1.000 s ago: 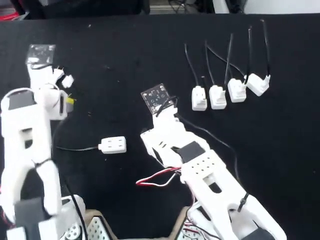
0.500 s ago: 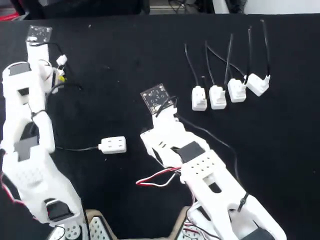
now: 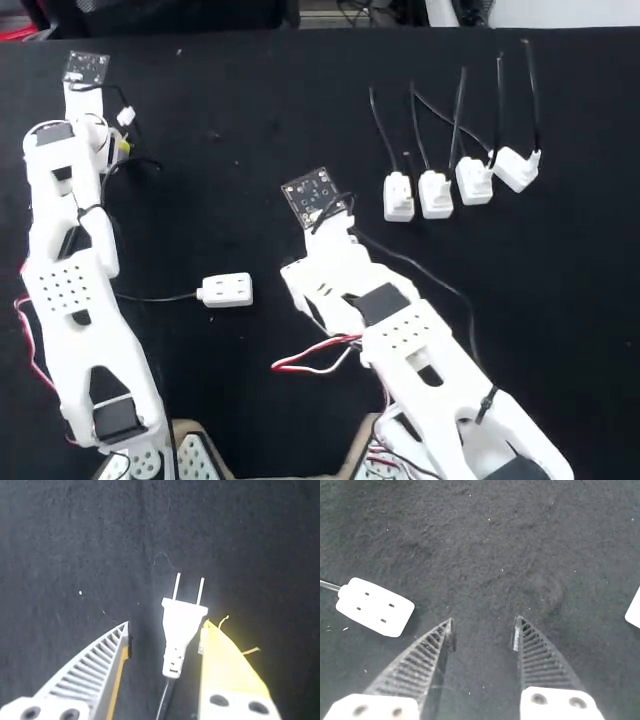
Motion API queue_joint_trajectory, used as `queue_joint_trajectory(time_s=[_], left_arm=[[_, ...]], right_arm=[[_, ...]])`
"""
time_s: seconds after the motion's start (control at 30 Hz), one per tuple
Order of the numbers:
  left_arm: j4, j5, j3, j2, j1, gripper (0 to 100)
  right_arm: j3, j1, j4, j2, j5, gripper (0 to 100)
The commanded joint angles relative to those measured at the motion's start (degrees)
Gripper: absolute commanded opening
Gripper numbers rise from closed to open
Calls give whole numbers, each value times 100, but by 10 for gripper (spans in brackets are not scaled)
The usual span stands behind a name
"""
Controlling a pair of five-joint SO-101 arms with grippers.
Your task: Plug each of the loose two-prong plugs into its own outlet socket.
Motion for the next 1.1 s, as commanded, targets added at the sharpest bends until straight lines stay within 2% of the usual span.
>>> queue_joint_trajectory(time_s=[0.0, 0.1, 0.23, 0.3, 0.37, 0.43, 0.7, 0.87, 1.07], left_arm=[[378, -44, -998, 273, 57, 224], [897, -35, -1578, 466, 75, 214], [1407, -35, -2123, 765, 154, 14], [1626, 70, -2334, 888, 154, 59], [1837, 246, -2615, 949, 145, 22], [2154, 360, -2941, 958, 145, 33], [3974, 396, -4822, 1029, 171, 30], [4932, 396, -5420, 985, 189, 30], [5064, 958, -5332, 958, 84, 29]], right_arm=[[-31, 79, -123, -215, -26, 170], [-31, 79, -123, -215, -26, 170], [-31, 79, -123, -215, -26, 170], [-31, 79, -123, -215, -26, 170], [-31, 79, -123, -215, -26, 170], [-31, 79, -123, -215, -26, 170], [-31, 79, -123, -224, -26, 170], [-31, 70, -123, -224, -35, 170], [-31, 70, -123, -224, -44, 170]])
